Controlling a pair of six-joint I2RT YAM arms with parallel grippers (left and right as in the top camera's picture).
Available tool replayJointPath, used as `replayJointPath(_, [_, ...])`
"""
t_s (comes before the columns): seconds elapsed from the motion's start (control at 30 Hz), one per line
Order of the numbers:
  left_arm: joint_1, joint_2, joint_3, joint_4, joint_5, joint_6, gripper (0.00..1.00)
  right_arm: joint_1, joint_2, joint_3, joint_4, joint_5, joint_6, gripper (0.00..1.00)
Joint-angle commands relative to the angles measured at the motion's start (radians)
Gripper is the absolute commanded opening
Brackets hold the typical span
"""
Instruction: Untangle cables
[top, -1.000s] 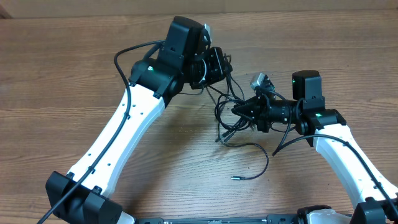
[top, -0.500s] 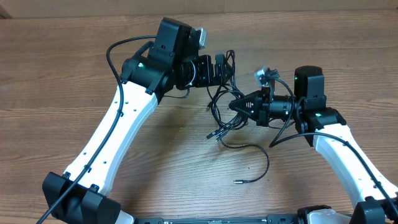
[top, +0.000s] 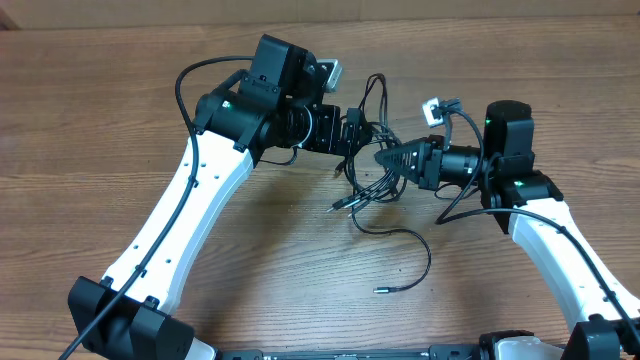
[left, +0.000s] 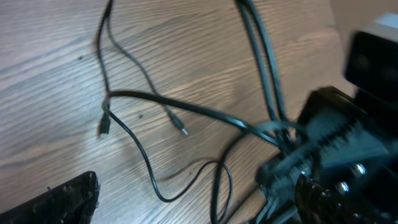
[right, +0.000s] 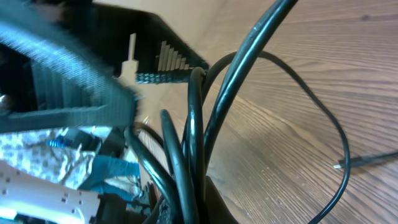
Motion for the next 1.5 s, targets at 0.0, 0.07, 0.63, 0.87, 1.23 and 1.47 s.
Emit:
replayJointPath(0.0, [0.001, -0.014, 0.019, 0.004, 0.120, 0.119, 1.00, -0.028, -0.001, 0.006, 0.011, 0.029, 0.076, 0.04])
replayJointPath(0.07, [0.001, -0.013, 0.019, 0.004, 0.145, 0.153, 1.00, -0.037, -0.001, 0.006, 0.011, 0.029, 0.100, 0.04])
replayJointPath(0.63, [-0.004, -0.013, 0.019, -0.041, 0.113, 0.267, 0.57, -0.043, -0.001, 0.006, 0.103, -0.198, 0.134, 0.04])
replayJointPath(0.87, [-0.043, -0.013, 0.019, -0.032, 0.117, 0.265, 0.58, -0.042, -0.001, 0.006, 0.109, -0.198, 0.156, 0.04])
replayJointPath(1.23, [-0.053, -0.013, 0.019, -0.014, 0.095, 0.265, 0.04, -0.042, -0.001, 0.006, 0.108, -0.197, 0.155, 0.04])
replayJointPath(1.47, [-0.053, -0.013, 0.019, -0.016, -0.029, 0.269, 0.04, -0.043, -0.001, 0.006, 0.109, -0.185, 0.151, 0.85])
